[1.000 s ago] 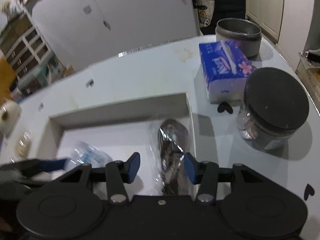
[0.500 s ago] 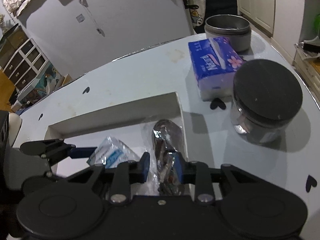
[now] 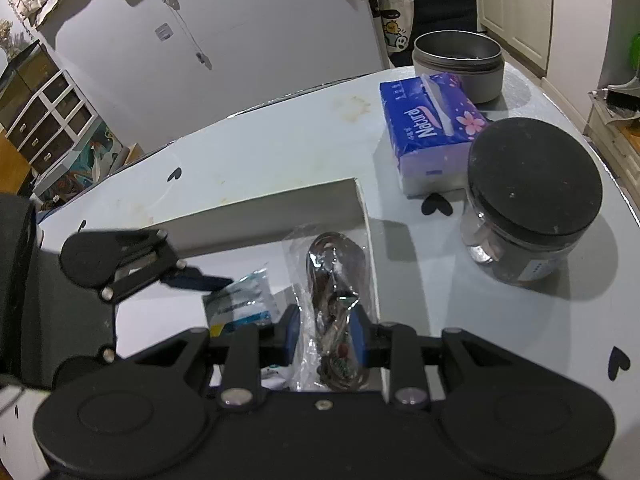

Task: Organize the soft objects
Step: 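Open both tools to drop the sachet and cord bag into the box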

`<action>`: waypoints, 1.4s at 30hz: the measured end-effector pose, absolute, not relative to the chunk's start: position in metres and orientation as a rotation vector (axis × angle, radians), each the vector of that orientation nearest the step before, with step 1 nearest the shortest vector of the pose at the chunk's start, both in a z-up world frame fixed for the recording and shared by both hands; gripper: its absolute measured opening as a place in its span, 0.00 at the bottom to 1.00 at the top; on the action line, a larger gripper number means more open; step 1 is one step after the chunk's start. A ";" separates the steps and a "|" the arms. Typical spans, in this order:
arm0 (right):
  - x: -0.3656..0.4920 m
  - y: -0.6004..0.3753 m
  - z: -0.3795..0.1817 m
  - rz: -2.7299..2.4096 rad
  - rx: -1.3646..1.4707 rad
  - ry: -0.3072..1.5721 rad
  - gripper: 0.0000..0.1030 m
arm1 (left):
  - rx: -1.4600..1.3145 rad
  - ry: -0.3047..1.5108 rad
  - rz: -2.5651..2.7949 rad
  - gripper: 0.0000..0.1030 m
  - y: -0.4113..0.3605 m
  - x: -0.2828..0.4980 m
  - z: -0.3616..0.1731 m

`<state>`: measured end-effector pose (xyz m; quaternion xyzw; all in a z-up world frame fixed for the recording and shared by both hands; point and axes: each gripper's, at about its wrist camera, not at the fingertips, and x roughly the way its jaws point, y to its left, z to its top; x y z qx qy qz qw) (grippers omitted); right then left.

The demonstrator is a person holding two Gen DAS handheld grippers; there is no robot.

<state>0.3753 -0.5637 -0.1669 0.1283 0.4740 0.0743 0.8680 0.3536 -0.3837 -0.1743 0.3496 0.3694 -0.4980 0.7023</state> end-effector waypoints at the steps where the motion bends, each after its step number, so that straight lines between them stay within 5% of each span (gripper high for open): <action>1: 0.375 -0.563 -0.166 0.156 0.267 0.991 0.28 | 0.798 0.812 -1.130 0.81 -0.384 0.356 -0.174; 9: 0.371 -0.558 -0.165 0.162 0.258 0.994 0.28 | 0.809 0.829 -1.147 0.98 -0.386 0.369 -0.182; 25: 0.342 -0.555 -0.135 0.170 0.245 0.917 0.32 | 0.469 0.856 -1.014 1.00 -0.360 0.347 -0.133; 42: 0.282 -0.554 -0.101 0.144 0.160 0.815 0.93 | 0.203 0.808 -0.682 1.00 -0.326 0.270 -0.090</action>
